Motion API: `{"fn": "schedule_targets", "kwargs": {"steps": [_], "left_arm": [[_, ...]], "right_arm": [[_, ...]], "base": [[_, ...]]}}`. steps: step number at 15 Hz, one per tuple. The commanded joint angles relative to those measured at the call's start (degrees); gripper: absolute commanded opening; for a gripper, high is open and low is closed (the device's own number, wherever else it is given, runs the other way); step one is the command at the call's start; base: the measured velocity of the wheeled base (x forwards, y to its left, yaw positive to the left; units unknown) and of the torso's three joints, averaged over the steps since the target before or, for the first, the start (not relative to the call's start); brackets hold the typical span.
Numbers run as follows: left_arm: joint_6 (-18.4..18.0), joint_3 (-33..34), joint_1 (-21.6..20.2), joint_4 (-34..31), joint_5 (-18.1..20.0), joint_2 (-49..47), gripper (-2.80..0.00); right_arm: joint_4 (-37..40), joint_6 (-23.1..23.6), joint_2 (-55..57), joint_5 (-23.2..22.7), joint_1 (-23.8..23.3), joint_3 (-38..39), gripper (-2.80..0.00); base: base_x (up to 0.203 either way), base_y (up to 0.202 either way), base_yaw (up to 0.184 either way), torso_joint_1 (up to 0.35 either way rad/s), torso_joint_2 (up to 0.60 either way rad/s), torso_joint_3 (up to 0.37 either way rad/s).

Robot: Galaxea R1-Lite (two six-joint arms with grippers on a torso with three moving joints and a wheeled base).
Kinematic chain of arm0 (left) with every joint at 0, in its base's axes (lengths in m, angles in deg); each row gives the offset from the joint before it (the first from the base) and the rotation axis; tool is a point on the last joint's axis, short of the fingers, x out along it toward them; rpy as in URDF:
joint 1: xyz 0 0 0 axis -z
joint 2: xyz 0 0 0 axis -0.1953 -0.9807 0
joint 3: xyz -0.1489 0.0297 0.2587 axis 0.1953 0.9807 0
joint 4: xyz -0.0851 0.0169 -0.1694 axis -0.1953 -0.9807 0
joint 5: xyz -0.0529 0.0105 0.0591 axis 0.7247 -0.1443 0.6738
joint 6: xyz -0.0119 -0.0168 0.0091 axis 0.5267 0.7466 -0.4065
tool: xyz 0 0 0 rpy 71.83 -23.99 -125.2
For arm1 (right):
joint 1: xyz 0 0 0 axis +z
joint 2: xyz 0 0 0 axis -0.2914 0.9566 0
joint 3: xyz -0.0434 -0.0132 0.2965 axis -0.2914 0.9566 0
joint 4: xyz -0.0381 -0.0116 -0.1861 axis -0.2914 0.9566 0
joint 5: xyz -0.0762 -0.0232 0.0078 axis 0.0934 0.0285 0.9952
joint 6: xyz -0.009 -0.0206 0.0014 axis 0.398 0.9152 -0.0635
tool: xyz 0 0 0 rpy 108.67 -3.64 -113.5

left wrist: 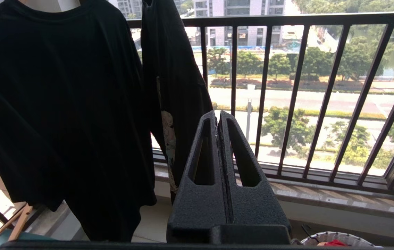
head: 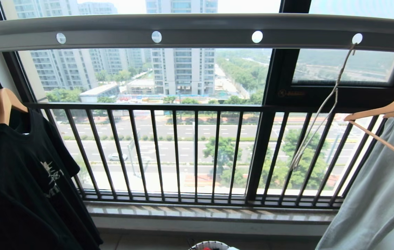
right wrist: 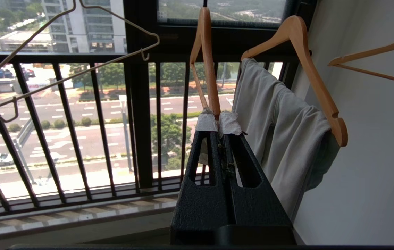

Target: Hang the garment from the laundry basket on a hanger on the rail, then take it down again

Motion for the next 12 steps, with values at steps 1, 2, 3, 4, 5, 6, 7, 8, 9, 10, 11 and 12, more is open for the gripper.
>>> {"fn": "schedule_targets", "kwargs": {"steps": [1, 2, 3, 4, 5, 6, 7, 8, 9, 10, 11, 12], "left_arm": [[-0.09, 4.83, -0.08, -0.13, 0.09, 4.96, -2.8], [-0.07, 6.39, -0.04, -0.1, 0.1, 5.93, -2.8], [0.02, 8.18, -0.03, 0.12, 0.0, 6.03, -2.8], [0.28, 9.25, -0.03, 0.25, -0.1, 6.05, -2.8], [0.73, 9.82, -0.02, 0.27, 0.16, 6.06, -2.8], [0.82, 10.1, -0.02, 0.18, 0.49, 6.06, -2.8], [0.85, 10.26, -0.02, 0.23, 1.76, 6.06, -2.8], [0.7, 10.43, -0.02, 0.27, 2.84, 6.04, -2.8], [0.45, 10.64, -0.02, 0.25, 4.89, 6.06, -2.8], [0.28, 10.89, -0.02, 0.18, 5.46, 5.97, -2.8], [0.12, 10.95, -0.02, 0.18, 5.59, 6.06, -2.8], [0.07, 11.26, -0.02, 0.34, 6.1, 6.06, -2.8]], "right_arm": [[1.01, -0.13, 0.15, 0.44, -0.01, 0.7, -2.8], [1.01, 0.01, 0.15, 0.48, -0.23, 0.67, -2.8], [1.02, 0.21, 0.2, 0.17, -2.31, 0.67, -2.8], [1.06, 0.78, 0.12, -1.32, -5.51, 0.94, -2.8], [0.97, 1.55, -0.21, -5.53, -8.19, 1.78, -2.8], [0.87, 1.72, -0.56, -8.58, -8.87, 3.21, -2.8], [0.84, 0.21, -0.63, -8.78, -8.87, 4.51, -2.8], [0.83, -0.67, -0.71, -9.23, -8.82, 5.46, -2.8], [0.79, -0.69, -1.59, -11.75, -8.51, 7.27, -2.8], [0.76, -0.67, -2.09, -15.08, -8.2, 8.62, -2.8], [0.77, -0.63, -2.33, -16.44, -8.11, 9.94, -2.8], [0.68, -0.64, -2.42, -17.19, -8.09, 11.25, -2.8]], "base": [[0.0, 0.0, 0.0, 0.0, 0.0, 0.0], [0.0, 0.0, 0.0, 0.0, 0.0, 0.0], [0.0, 0.0, 0.0, 0.0, 0.0, 0.0], [0.0, 0.0, 0.0, 0.0, 0.0, 0.0], [0.0, 0.0, 0.0, 0.0, 0.0, 0.0], [0.0, 0.0, 0.0, 0.0, 0.0, 0.0], [0.0, 0.0, 0.0, 0.0, 0.0, 0.0], [0.0, 0.0, 0.0, 0.0, 0.0, 0.0], [0.0, 0.0, 0.0, 0.0, 0.0, 0.0], [0.0, 0.0, 0.0, 0.0, 0.0, 0.0], [0.0, 0.0, 0.0, 0.0, 0.0, 0.0], [0.0, 0.0, 0.0, 0.0, 0.0, 0.0]]}}
